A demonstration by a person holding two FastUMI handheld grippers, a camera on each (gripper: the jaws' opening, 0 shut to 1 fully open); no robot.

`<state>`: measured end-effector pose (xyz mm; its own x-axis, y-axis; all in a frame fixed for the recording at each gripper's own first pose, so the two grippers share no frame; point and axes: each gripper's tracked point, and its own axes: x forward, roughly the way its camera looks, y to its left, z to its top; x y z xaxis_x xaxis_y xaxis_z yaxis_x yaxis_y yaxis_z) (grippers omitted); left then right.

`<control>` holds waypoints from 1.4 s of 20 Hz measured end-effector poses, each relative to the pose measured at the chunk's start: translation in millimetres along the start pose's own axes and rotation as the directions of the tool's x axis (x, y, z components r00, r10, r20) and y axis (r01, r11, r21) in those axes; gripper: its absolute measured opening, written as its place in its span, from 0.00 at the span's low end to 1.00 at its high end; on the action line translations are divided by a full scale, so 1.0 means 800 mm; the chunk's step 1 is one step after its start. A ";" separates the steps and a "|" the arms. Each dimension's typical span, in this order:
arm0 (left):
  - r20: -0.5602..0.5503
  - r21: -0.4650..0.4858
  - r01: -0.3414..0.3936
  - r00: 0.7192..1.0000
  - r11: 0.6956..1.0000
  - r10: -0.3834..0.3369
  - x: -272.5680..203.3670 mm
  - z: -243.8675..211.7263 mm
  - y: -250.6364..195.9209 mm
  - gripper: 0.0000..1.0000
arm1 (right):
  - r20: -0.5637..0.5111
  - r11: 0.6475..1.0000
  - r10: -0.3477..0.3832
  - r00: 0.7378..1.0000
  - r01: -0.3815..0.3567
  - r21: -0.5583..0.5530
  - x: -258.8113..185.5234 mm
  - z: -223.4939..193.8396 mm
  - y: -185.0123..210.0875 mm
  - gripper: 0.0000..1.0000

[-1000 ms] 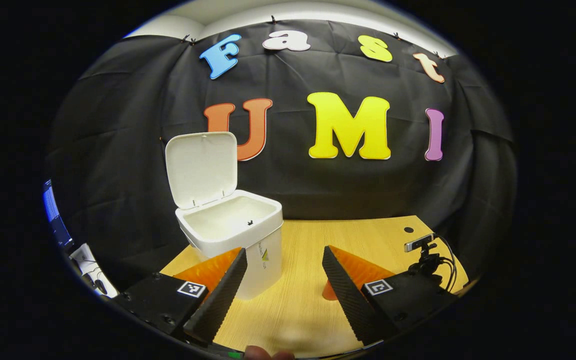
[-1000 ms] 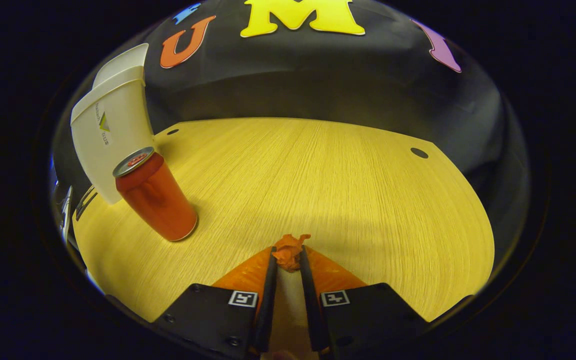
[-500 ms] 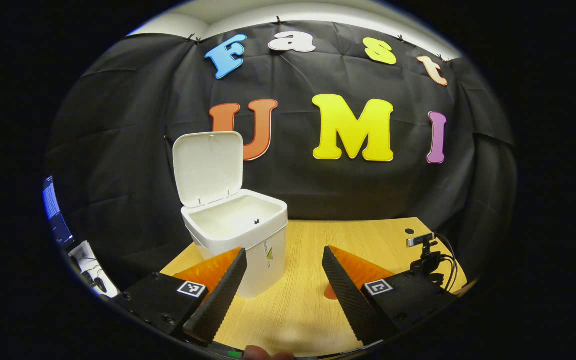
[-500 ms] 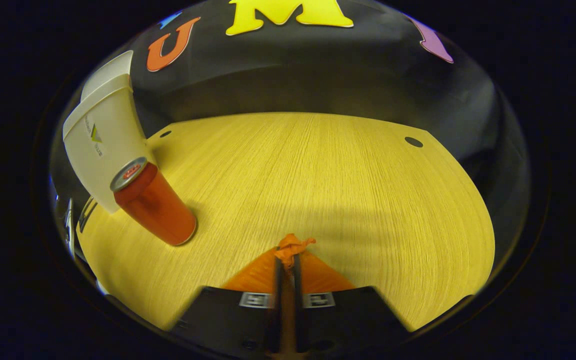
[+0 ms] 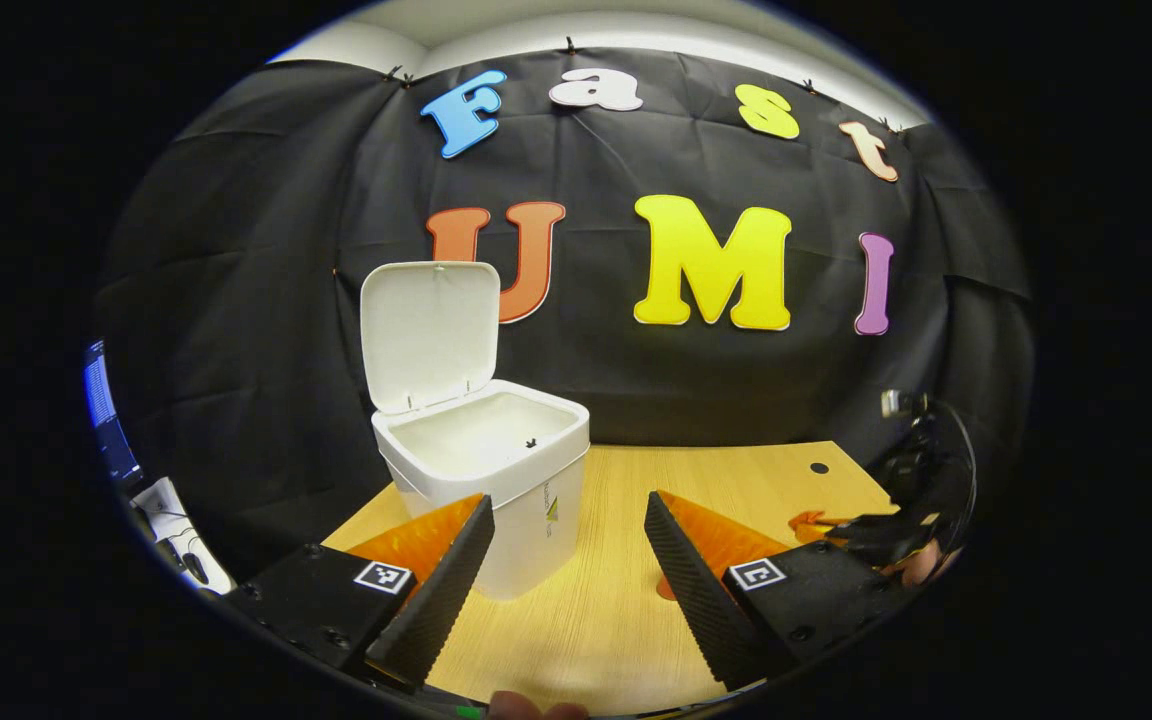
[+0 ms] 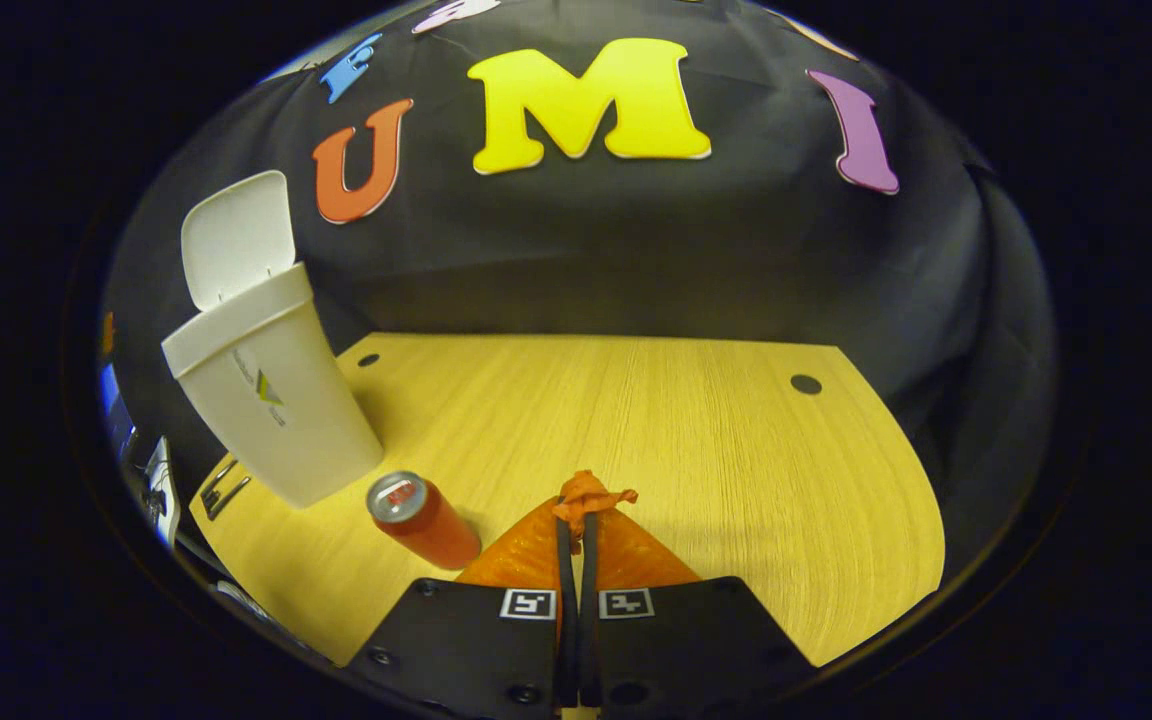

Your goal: Press the lid of the desktop garbage bin to open it, pick up the crumpled paper on the desktop and throw it into the bin, then pick up the pop can on the desktop and drop it into the bin, and finally close the garbage bin lid.

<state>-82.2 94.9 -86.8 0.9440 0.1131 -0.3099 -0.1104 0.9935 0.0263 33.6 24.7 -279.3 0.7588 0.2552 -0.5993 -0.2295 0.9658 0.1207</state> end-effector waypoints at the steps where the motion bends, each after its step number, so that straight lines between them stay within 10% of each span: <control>1: 0.006 0.003 0.003 1.000 1.000 -0.004 0.001 -0.002 0.003 0.99 | 0.030 1.000 0.012 0.999 -0.012 -0.004 -0.009 0.024 0.010 0.01; 13: 0.056 -0.021 0.059 0.997 0.998 -0.058 0.002 0.001 0.025 0.99 | 0.285 0.977 0.191 0.939 -0.156 -0.142 -0.063 0.240 0.150 0.00; 28: 0.078 -0.090 -0.040 0.996 0.995 0.047 -0.040 -0.001 0.104 0.99 | 0.188 0.850 0.490 0.851 -0.419 -0.319 0.009 0.254 0.416 0.01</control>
<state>-121.8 174.2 -75.8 0.9591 0.1599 -0.2336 -0.1755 0.9833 -0.0474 86.9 357.6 -82.7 0.6482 0.6988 -0.3025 -0.7073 0.6997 0.1008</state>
